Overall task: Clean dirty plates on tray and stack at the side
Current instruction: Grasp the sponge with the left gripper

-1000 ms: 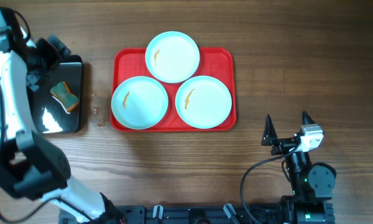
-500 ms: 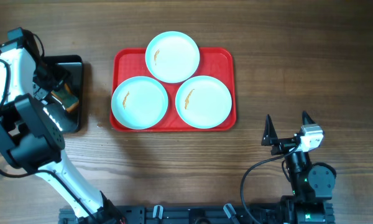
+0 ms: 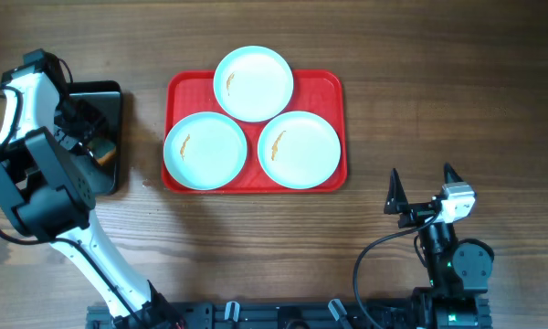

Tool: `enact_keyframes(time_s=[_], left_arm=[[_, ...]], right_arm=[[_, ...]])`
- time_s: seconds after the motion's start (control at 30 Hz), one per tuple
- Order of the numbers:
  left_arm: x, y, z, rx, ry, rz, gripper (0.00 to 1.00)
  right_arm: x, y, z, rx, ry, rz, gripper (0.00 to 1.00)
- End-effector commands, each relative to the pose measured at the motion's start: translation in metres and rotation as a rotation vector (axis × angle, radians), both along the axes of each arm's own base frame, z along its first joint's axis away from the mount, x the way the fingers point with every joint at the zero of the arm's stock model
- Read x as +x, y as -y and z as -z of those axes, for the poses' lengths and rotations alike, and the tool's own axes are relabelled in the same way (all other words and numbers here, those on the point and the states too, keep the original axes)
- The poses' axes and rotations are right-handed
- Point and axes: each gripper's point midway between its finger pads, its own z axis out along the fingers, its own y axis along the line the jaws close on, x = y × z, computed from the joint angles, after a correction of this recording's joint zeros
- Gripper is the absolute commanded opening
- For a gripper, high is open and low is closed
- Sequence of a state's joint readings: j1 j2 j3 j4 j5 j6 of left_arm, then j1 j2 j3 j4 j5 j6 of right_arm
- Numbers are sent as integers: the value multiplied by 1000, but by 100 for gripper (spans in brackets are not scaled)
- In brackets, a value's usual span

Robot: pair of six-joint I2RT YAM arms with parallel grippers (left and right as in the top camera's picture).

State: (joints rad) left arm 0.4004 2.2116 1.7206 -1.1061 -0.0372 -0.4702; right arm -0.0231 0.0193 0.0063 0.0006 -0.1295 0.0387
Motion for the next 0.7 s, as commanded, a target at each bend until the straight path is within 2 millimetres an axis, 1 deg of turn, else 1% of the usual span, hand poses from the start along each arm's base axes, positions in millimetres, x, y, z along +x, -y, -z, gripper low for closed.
enact_keyframes(time_s=[0.0,0.1,0.13,0.17,0.27,0.3,0.4,0.53,0.57,0.6,0.63,0.67], left_arm=[[-1,-2,13,5,-23,-7,47],[4,-5,20,16,-7,-4,22],[6,-6,23,24,-4,-3,17],[8,-8,27,33,3,0,15],[11,-13,36,59,24,2,14],[12,-15,37,63,28,13,4],[13,-19,36,73,37,12,4],[12,-28,29,79,48,-7,4],[12,-28,26,69,52,-11,25],[12,-27,24,55,54,-14,61],[11,-24,22,35,58,-17,94],[11,-21,20,14,62,-18,100]], right_arm=[[0,2,-3,-13,14,13,100],[0,2,-3,-13,15,12,100],[0,2,-3,-13,14,12,100],[0,2,-3,-13,15,12,100],[0,2,-3,-13,15,12,100],[0,2,-3,-13,14,12,100],[0,2,-3,-13,15,12,100],[0,2,-3,-13,14,12,100],[0,2,-3,-13,14,12,100],[0,2,-3,-13,15,13,100],[0,2,-3,-13,14,12,100],[0,2,-3,-13,14,12,100]])
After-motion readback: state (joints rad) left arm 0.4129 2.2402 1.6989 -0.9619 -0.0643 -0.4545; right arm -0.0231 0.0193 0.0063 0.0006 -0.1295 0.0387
